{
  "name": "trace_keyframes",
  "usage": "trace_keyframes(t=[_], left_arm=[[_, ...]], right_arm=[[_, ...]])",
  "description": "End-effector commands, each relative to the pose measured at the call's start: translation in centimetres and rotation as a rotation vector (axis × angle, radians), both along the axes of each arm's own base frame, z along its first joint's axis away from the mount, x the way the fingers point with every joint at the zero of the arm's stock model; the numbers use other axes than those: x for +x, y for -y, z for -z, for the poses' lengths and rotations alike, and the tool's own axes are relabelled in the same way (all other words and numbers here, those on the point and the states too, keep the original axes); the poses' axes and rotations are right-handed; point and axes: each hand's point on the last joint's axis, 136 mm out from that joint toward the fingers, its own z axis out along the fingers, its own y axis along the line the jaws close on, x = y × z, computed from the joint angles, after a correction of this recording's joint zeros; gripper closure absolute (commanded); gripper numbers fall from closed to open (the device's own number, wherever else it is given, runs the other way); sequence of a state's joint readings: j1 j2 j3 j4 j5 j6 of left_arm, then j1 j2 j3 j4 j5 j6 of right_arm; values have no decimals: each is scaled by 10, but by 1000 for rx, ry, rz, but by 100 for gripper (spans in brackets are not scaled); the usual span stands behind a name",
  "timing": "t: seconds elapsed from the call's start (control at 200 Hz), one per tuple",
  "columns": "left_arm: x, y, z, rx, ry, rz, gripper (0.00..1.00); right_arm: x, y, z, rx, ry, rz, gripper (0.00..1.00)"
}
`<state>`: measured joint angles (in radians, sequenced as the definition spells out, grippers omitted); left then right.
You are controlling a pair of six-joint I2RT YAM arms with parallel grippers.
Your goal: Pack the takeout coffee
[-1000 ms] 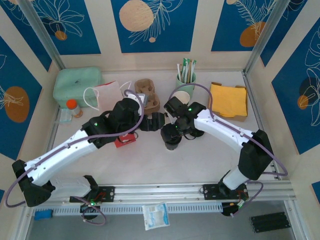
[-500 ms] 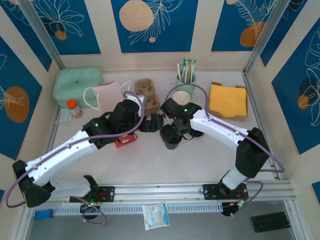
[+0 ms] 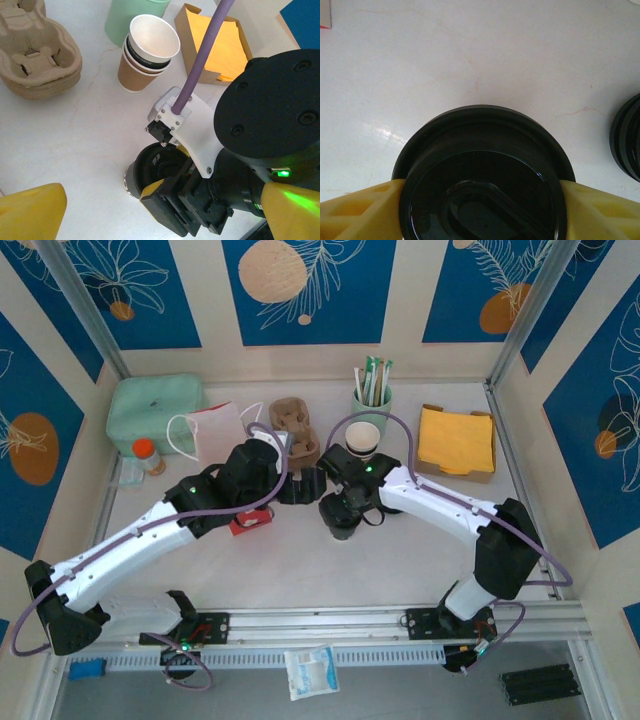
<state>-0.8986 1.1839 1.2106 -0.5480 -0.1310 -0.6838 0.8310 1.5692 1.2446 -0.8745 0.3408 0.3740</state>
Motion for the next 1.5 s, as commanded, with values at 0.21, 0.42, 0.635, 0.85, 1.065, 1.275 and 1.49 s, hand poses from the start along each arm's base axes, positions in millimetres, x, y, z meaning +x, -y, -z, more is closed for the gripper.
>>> trace_keyframes(t=[0.21,0.42,0.635,0.85,1.065,1.275,1.49], left_arm=[[0,-6,0,-18,-2,-20,1],[0,-6,3,-14,-6,-22,0],[1,-5,3,-10,-6,-19,0],[1,-4,4,-11,-7,-14,1],[2,0,3,-16,-8,-6,1],[2,3,3,-20,-9,2,1],[2,6,3,-28,-12,12,1]], right_arm=[[23,5,6,-20,-20,53,35],[44,6,-13,22,21,80,36],[48,13,-31,70,43,105,37],[46,30,-62,145,82,150,37],[49,64,-94,202,133,223,37],[61,110,-107,232,172,345,38],[86,155,-116,223,241,481,38]])
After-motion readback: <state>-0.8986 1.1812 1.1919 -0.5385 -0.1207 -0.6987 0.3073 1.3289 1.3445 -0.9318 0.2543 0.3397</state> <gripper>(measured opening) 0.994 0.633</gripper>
